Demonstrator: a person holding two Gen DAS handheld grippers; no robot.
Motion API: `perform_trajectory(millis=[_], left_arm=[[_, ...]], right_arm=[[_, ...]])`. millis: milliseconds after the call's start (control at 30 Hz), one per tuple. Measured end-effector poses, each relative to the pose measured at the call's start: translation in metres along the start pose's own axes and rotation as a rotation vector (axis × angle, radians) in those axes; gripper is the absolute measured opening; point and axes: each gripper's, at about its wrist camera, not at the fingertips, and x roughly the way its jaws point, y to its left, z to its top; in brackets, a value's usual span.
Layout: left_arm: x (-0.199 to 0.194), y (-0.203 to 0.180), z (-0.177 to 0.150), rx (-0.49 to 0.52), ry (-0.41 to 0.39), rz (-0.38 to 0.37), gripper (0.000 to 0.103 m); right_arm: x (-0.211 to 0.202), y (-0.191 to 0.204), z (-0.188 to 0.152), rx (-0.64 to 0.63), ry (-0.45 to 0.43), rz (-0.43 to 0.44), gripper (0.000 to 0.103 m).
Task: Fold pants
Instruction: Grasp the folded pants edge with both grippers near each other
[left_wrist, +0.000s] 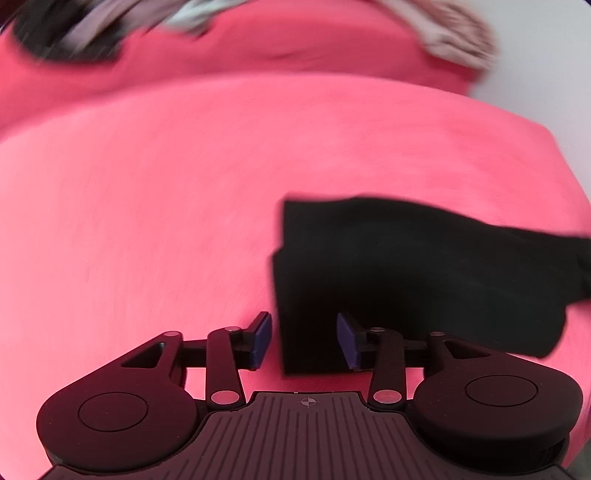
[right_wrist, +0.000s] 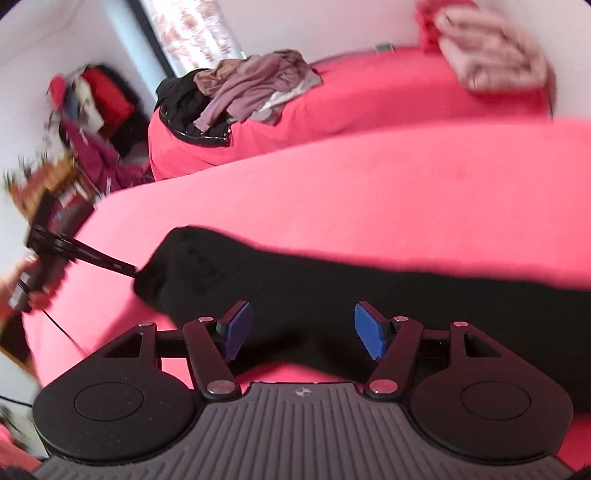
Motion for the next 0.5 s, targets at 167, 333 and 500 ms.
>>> perform_trajectory(millis=[167, 333, 500], left_arm=[[0.009, -0.067, 0.046, 0.285, -0.038, -0.135, 0.103], [0.054, -0.144, 0.080, 0.525, 0.000, -0.236, 0.103], [0.104, -0.179, 0.093, 0.632, 0.161, -0.292, 0.103]], right_arm=[[0.044, -0.015, 0.038, -0.198, 0.147, -0.009, 0.065], [0.075, -0.030, 0.053, -0.284, 0.287, 0.064, 0.061], [0.091, -0.045, 0.060, -0.294, 0.372, 0.110, 0.061]])
